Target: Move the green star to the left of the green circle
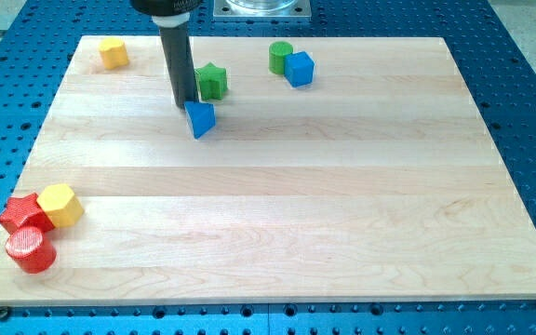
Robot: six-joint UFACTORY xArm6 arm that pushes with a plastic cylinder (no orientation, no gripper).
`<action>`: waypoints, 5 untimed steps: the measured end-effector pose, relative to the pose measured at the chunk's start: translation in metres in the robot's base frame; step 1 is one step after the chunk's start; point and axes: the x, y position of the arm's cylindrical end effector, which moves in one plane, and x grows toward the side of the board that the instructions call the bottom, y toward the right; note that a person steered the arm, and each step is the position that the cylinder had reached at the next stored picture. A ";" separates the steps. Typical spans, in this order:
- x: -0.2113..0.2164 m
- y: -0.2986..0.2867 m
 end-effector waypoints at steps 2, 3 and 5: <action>-0.058 0.058; -0.110 0.039; -0.132 0.101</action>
